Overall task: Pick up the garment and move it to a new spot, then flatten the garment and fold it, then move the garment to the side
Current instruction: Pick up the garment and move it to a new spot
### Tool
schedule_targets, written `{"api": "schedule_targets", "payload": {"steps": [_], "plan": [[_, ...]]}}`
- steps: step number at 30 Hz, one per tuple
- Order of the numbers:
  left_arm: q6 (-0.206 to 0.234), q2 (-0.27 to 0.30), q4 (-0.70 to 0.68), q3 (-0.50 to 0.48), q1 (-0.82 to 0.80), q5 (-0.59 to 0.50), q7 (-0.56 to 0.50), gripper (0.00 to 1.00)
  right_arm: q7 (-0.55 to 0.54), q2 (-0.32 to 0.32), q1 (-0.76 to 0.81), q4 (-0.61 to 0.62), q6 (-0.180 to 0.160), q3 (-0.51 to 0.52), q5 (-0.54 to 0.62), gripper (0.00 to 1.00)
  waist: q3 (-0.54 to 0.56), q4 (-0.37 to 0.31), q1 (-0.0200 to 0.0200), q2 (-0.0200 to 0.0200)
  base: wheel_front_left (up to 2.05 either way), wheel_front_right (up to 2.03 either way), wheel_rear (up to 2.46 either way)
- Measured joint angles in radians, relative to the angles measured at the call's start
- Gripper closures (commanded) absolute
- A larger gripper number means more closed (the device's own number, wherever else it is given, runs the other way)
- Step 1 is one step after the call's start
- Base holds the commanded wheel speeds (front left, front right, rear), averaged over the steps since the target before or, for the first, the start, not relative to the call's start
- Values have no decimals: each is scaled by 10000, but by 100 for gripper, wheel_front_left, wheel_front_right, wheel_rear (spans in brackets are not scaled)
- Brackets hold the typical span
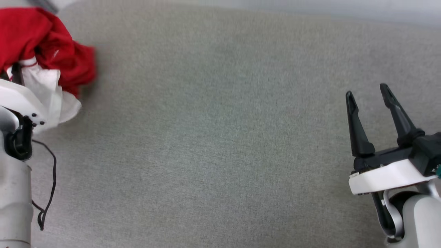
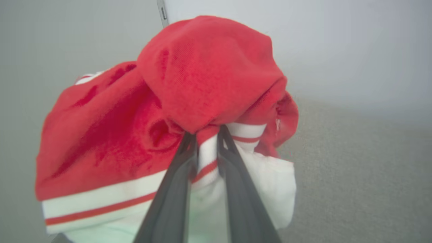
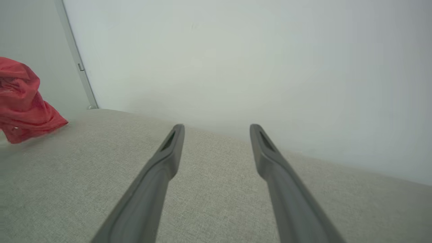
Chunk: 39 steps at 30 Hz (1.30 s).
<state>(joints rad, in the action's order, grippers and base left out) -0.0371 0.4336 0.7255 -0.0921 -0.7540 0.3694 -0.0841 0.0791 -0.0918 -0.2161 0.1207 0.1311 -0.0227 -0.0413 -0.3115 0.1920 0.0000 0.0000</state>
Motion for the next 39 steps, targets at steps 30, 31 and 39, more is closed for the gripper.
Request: {"api": "schedule_targets", "payload": {"steps": [30, 31, 39], "plan": [[-633, -3697, -3413, 4172, 3251, 105, 1235, 100, -215, 391, 1407, 69, 0, 259, -470, 0, 2123, -3599, -2, 0, 0, 0, 0], [-658, -3751, -3292, 4441, 3444, 165, 1212, 100, -169, 391, 1408, 54, 0, 284, -500, 0, 2013, -3686, -2, 0, 0, 0, 0], [-451, -3829, -2395, 5883, 4365, 443, 1231, 57, 88, 395, 1337, -192, 0, 382, -729, 0, 1297, -3937, -1, 0, 0, 0, 0]]}}
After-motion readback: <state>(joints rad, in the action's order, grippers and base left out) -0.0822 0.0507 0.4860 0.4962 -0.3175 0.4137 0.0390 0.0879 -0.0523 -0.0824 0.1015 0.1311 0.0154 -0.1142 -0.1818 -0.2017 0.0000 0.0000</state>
